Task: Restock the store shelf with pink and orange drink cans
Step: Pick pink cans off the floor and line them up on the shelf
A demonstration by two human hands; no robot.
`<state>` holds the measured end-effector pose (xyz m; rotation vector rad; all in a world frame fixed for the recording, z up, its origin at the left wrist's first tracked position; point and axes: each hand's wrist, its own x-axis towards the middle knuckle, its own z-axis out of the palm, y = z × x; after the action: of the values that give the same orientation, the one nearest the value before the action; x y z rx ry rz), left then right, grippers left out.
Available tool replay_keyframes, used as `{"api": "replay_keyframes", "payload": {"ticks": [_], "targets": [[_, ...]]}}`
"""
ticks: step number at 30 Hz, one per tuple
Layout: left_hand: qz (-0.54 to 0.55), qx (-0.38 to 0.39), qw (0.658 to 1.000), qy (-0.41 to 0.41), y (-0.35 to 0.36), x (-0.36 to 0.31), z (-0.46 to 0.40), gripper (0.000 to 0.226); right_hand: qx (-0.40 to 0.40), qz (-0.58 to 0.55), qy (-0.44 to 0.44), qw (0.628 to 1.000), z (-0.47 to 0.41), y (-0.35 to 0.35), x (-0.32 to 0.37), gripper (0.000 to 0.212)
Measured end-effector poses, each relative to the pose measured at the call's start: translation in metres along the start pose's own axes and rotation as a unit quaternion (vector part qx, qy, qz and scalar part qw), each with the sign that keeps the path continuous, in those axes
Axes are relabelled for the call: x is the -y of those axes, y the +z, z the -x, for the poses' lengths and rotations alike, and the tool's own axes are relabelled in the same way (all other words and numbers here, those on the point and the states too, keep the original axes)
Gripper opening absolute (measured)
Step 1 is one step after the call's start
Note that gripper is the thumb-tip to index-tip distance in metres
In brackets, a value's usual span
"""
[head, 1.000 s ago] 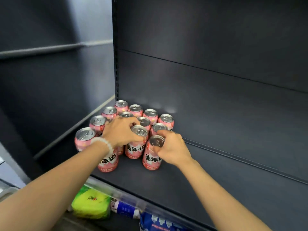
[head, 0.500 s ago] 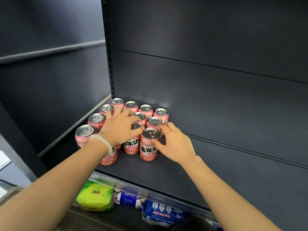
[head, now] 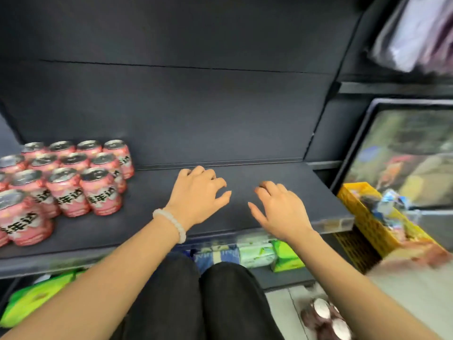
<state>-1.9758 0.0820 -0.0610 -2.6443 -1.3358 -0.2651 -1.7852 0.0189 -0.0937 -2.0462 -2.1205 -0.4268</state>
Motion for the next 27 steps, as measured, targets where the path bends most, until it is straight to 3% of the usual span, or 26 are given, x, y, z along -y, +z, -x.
{"api": "replay_keyframes", "payload": {"ticks": [3, 6, 8, 13, 16, 22, 27], "targets": [[0.017, 0.010, 0.998, 0.059, 0.019, -0.067, -0.013, 0.049, 0.025, 0.020, 0.041, 0.999, 0.056, 0.009, -0.056, 0.046], [0.030, 0.024, 0.993, 0.110, 0.038, -0.134, -0.021, 0.072, 0.048, 0.033, 0.090, 0.994, 0.109, 0.019, -0.103, 0.044], [0.052, 0.024, 0.988, 0.145, 0.053, -0.173, -0.023, 0.075, 0.065, 0.035, 0.127, 0.989, 0.141, 0.027, -0.128, 0.042], [0.079, 0.061, 0.974, 0.203, 0.089, -0.260, -0.023, 0.047, 0.109, 0.007, 0.197, 0.974, 0.210, 0.058, -0.179, 0.051], [0.092, 0.102, 0.964, 0.226, 0.121, -0.300, -0.024, 0.046, 0.128, -0.011, 0.240, 0.962, 0.243, 0.083, -0.197, 0.055], [0.112, 0.252, 0.945, 0.174, 0.210, -0.337, -0.026, 0.047, 0.196, -0.105, 0.319, 0.921, 0.286, 0.148, -0.212, 0.055], [0.111, 0.326, 0.929, 0.134, 0.287, -0.344, -0.018, 0.051, 0.306, -0.120, 0.299, 0.896, 0.286, 0.209, -0.206, 0.057]]}}
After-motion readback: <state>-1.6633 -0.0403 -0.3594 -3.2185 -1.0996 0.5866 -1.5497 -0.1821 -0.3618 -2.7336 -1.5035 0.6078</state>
